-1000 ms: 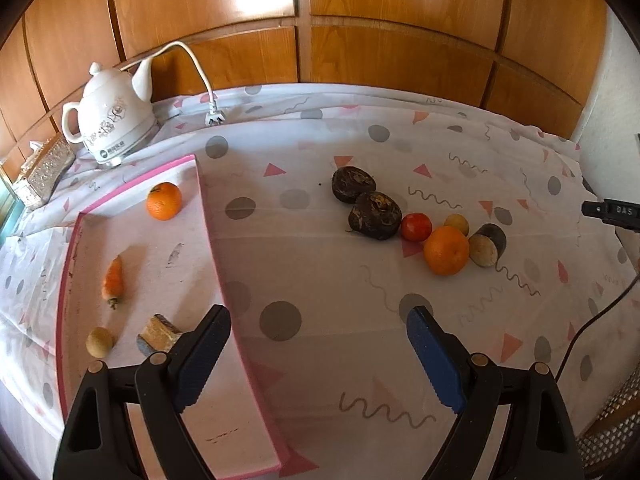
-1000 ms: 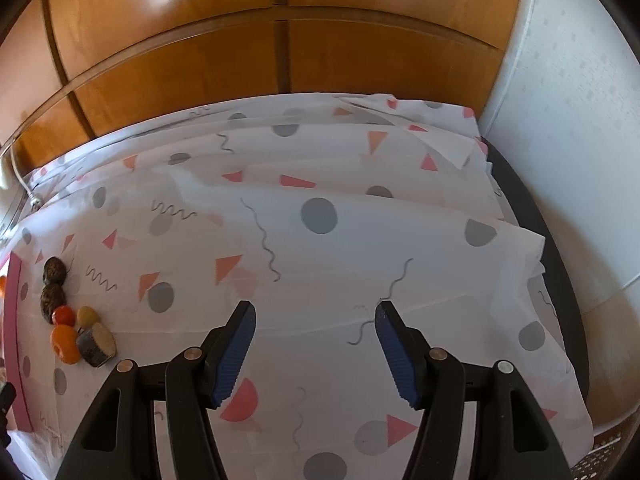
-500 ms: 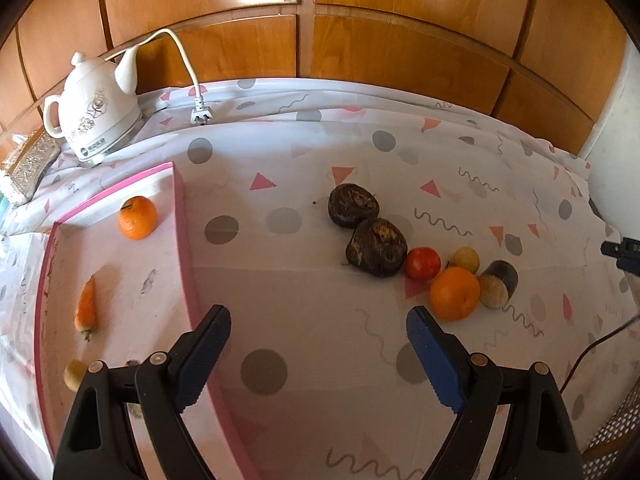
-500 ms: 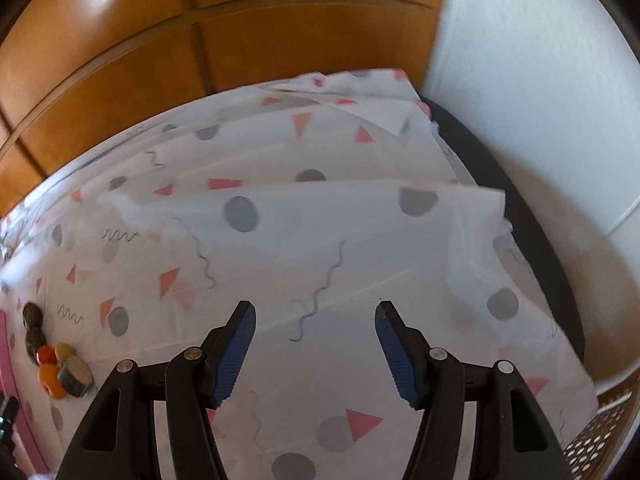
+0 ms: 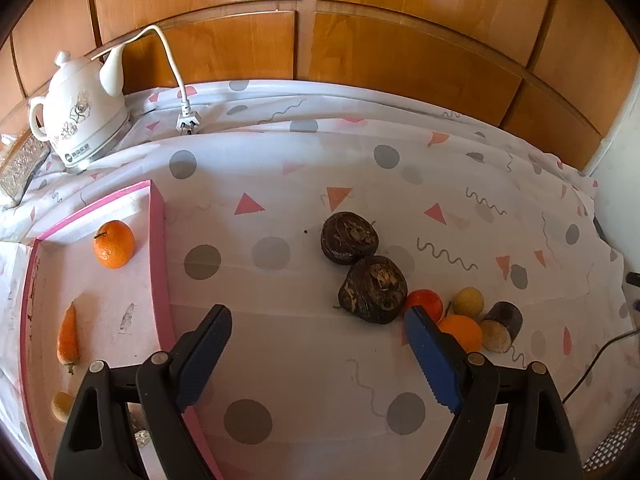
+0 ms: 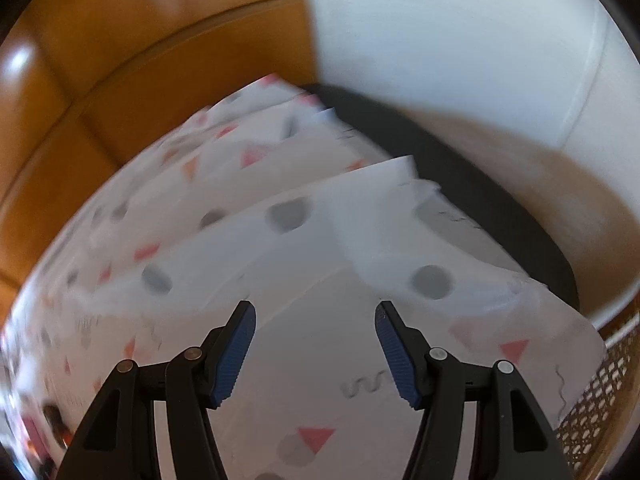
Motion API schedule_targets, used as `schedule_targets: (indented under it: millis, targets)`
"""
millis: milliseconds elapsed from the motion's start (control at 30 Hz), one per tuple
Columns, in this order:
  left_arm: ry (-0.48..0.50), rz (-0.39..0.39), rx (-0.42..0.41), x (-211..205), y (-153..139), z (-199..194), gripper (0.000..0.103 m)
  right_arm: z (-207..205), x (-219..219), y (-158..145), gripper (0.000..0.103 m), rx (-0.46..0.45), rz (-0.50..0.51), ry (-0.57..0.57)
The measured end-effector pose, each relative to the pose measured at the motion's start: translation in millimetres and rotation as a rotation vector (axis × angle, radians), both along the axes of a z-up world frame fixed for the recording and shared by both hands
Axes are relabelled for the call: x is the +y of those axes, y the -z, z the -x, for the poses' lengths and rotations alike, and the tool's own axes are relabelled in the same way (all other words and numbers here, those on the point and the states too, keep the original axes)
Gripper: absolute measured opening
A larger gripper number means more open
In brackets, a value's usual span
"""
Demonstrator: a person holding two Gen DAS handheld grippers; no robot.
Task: Organize fruits
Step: 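Close the left tool around the dark brown tuber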
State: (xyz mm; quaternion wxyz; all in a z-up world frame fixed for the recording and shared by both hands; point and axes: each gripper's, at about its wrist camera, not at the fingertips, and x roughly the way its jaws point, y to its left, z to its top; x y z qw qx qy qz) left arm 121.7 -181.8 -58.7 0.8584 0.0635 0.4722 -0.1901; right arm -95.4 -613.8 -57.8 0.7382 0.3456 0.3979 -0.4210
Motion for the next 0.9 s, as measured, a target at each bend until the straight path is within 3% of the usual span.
schedule_targets:
  millis: [233, 300, 533, 833, 900]
  targets:
    - [-0.018, 0.020, 0.030, 0, 5, -11, 0.088, 69, -34, 3, 0.063, -0.167, -0.097, 0.340]
    - [-0.027, 0.036, 0.037, 0, 4, -15, 0.088, 75, -39, 9, 0.063, -0.180, -0.139, 0.380]
    - [-0.034, 0.067, 0.051, -14, 1, -43, 0.078, 54, -32, 1, 0.063, -0.103, -0.092, 0.288]
    - [-0.003, 0.011, 0.091, -45, 19, -81, 0.075, 39, -29, 3, 0.063, -0.057, -0.071, 0.219]
    - [0.004, -0.003, 0.154, -49, 34, -89, 0.063, 36, -28, 3, 0.063, -0.052, -0.073, 0.206]
